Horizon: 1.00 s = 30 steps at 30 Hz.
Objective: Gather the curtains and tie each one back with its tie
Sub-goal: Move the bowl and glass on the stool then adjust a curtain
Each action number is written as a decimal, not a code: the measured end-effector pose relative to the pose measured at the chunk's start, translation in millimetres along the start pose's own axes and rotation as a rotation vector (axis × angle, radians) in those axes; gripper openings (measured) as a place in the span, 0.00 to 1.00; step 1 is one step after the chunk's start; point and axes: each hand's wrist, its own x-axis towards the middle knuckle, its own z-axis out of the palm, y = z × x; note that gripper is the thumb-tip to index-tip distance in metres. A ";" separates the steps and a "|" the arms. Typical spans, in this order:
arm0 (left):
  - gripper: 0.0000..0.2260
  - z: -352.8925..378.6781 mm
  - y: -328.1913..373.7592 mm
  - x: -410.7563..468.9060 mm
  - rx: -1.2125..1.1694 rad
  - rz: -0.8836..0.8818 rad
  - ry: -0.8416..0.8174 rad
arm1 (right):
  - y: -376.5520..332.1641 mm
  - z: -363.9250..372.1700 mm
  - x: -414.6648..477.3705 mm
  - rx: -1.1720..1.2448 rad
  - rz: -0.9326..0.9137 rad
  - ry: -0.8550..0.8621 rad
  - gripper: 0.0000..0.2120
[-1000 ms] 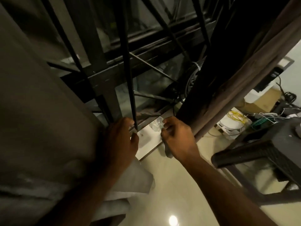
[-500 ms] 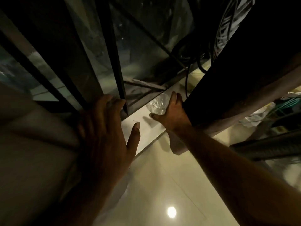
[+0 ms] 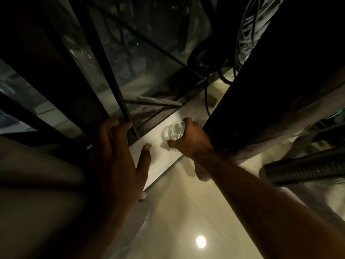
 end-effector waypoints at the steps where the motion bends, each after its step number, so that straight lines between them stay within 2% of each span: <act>1: 0.22 -3.7 4.7 1.6 -0.018 -0.010 -0.025 | -1.6 -8.6 -14.9 -0.002 -0.006 -0.007 0.42; 6: 0.20 -36.2 56.3 15.6 -0.182 -0.073 -0.119 | -16.9 -86.4 -92.3 -0.007 -0.001 0.014 0.37; 11: 0.17 -71.8 145.8 17.4 -0.214 0.027 -0.164 | -21.1 -201.5 -183.8 0.019 0.008 0.008 0.31; 15: 0.14 -75.0 227.9 6.3 -0.329 0.108 -0.231 | 0.6 -302.0 -244.4 0.020 0.097 0.097 0.34; 18: 0.19 -70.1 302.4 -1.4 -0.442 0.217 -0.283 | 35.6 -377.9 -285.2 0.002 0.170 0.227 0.39; 24: 0.18 -28.2 447.0 -9.4 -0.528 0.446 -0.396 | 124.7 -483.0 -335.8 0.002 0.317 0.477 0.42; 30: 0.21 52.8 546.9 -18.0 -0.405 0.647 -0.494 | 237.1 -533.2 -316.7 0.006 0.446 0.619 0.41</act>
